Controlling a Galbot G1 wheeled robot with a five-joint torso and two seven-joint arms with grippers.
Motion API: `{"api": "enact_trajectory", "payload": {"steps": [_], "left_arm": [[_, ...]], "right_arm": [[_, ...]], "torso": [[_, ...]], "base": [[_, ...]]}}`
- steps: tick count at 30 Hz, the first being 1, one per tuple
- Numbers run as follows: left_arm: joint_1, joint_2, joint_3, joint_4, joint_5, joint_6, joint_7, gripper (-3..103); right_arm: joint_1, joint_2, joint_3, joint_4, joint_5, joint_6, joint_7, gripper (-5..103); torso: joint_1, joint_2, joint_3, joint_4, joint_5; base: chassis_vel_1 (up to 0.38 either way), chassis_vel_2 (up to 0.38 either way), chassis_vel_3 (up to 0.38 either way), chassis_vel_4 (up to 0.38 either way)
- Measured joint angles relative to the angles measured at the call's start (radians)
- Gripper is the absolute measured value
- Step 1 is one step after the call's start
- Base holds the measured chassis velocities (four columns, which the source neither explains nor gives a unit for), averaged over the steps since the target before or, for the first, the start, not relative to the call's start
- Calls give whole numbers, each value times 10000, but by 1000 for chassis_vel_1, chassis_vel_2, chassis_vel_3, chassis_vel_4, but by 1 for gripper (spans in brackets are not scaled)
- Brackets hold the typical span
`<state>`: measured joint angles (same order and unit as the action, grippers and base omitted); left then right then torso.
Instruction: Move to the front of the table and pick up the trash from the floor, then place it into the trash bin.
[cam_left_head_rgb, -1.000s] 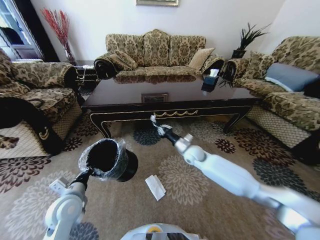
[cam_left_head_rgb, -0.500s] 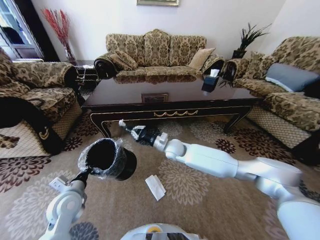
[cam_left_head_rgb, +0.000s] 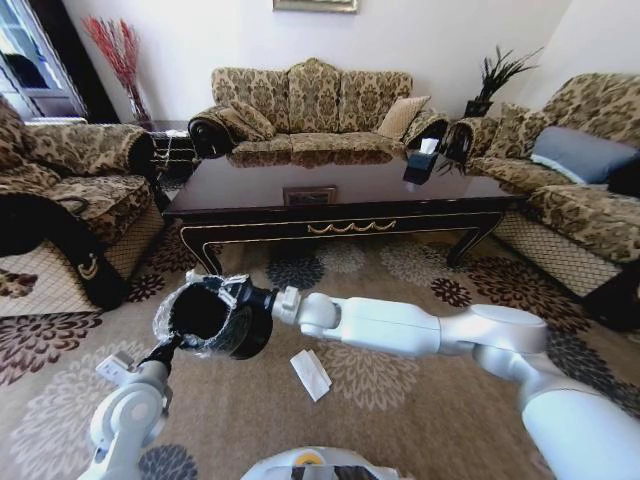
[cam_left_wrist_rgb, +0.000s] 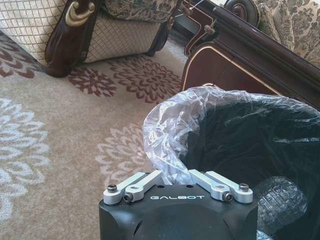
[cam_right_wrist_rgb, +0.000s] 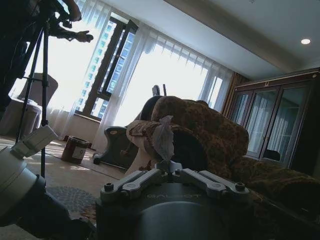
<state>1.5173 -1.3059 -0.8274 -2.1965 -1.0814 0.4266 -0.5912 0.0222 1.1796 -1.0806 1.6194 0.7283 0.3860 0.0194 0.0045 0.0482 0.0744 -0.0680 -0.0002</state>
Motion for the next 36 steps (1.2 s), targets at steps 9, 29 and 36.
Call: {"api": "enact_trajectory", "payload": {"steps": [9,29,36], "left_arm": [[42,-85,-13,-71,64,1,57,3],[0,-108,-6,72,225,-36,191,3],[-94,-94,7,184,225,-40,193,3]], "right_arm": [[-131,119,-163,-602,-308,106,-204,14],[-191,-553,-44,-344,-372,198,-243,84],[-243,-329,-195,-234,-389,204,-258,100]], "torso": [[0,0,0,0,2],[1,0,0,-1,2],[0,0,0,0,2]], "base": [[0,0,0,0],[0,0,0,0],[0,0,0,0]]}}
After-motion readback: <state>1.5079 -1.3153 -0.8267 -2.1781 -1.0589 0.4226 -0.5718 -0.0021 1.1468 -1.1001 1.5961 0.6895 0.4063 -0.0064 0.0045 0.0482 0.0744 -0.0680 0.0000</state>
